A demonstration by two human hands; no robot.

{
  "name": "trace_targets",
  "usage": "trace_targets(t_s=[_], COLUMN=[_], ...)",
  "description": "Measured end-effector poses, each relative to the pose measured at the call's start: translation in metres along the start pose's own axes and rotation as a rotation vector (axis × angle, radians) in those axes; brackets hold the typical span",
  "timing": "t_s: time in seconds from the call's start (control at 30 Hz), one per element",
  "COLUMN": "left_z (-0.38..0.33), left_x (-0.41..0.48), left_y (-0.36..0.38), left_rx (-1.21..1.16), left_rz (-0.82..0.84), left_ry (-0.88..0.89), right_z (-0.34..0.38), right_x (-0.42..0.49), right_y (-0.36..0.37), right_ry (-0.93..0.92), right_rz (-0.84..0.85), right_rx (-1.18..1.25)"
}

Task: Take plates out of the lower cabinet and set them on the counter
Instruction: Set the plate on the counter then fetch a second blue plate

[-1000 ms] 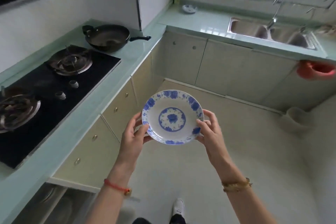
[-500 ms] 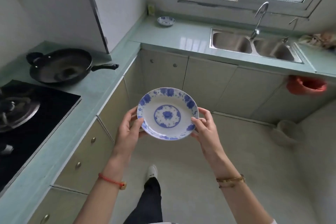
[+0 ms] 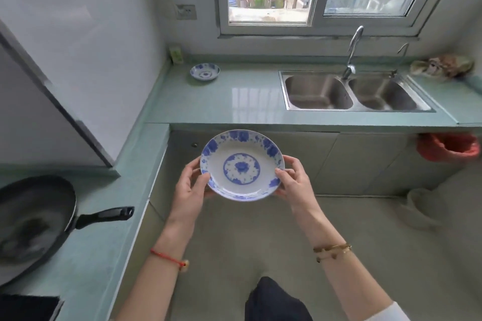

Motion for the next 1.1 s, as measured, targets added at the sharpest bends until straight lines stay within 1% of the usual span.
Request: trace_targets(t_s=[0.1,0.3,0.47,0.7,0.93,1.1], left_z=[0.003,0.008,0.012,0.019,0.047,0.077], left_x=[0.066,0.218,0.344,0.508,0.649,0.729], left_y=[0.012,0.044,0.073,0.103,0.119,0.128], left_rx=[-0.001,0.01,0.021,0.042,0.074,0.108], left_rz=[0.011,-0.007,-0.044,-0.028,0.005,0.019], left_ry=[-0.016,-0.027,-0.073,-0.095,-0.186,-0.251], right_z=[0.008,0.033,0.063,0.086,0.081,0.071], right_x=[0.063,0.222,0.355,0.521,0.654,0.73], right_y=[0.002,0.004,0.008,0.022,0.036,0.037], right_ry=[0.005,0.013,0.041,0.109,0.192,0.22], right_rz=[-0.015,-0.021,-0.001,-0.003,-0.083,-0.148], right_rx=[0.001,-0.044,-0.102,-0.163,-0.203,-0.265])
Point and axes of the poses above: each hand's wrist, its own x-axis towards the middle knuckle, its own y-axis out of the palm, z = x × y, the point moved 6 cm from there along x, towards the middle knuckle, and after that the axes turned 11 degrees about -x, right-handed, at the moved point
